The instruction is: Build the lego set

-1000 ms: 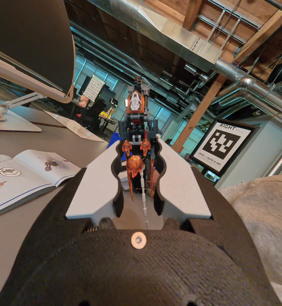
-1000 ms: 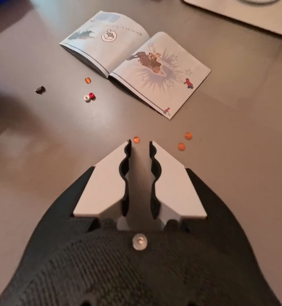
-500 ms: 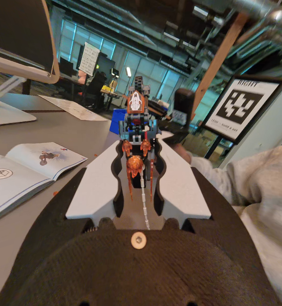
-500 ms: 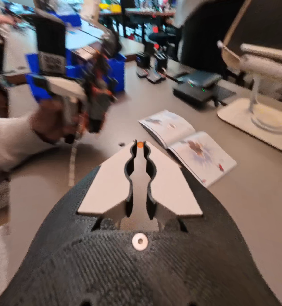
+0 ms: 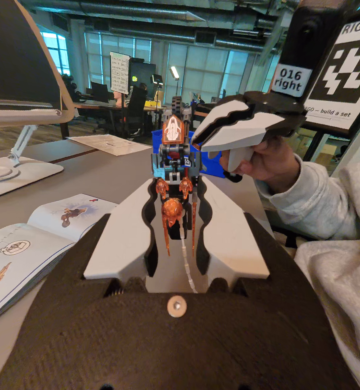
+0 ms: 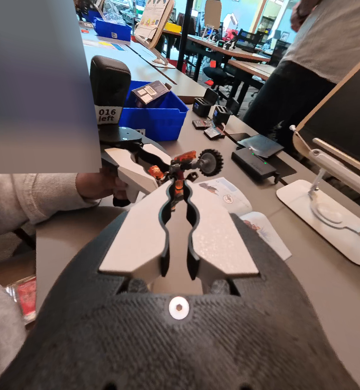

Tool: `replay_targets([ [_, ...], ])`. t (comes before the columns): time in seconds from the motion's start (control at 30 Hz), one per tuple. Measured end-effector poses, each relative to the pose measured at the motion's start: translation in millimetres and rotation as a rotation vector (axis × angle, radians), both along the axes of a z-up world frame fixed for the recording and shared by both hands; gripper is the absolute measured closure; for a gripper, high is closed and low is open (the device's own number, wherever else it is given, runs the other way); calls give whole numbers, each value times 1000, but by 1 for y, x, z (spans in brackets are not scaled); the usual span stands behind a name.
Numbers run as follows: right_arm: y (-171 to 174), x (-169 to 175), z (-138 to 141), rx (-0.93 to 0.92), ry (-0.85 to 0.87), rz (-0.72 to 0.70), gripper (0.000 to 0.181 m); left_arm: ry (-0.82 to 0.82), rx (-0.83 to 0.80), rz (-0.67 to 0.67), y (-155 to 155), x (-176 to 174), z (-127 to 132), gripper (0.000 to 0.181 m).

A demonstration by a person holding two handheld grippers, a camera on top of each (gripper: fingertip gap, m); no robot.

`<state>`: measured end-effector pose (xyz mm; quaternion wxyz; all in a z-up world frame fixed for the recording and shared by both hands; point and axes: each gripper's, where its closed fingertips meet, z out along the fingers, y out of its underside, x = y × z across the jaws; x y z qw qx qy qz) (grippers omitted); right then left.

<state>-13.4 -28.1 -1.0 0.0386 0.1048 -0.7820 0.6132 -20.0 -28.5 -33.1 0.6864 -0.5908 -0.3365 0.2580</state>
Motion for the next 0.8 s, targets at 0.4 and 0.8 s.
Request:
replay_targets([
  [0.4,11,-3,-27,259,91,43,176,1,-78,-31,10,3,-6,145],
  [0.8,22,6,-24,289,263,92,176,-40,-133,-68,21,2,-18,145],
])
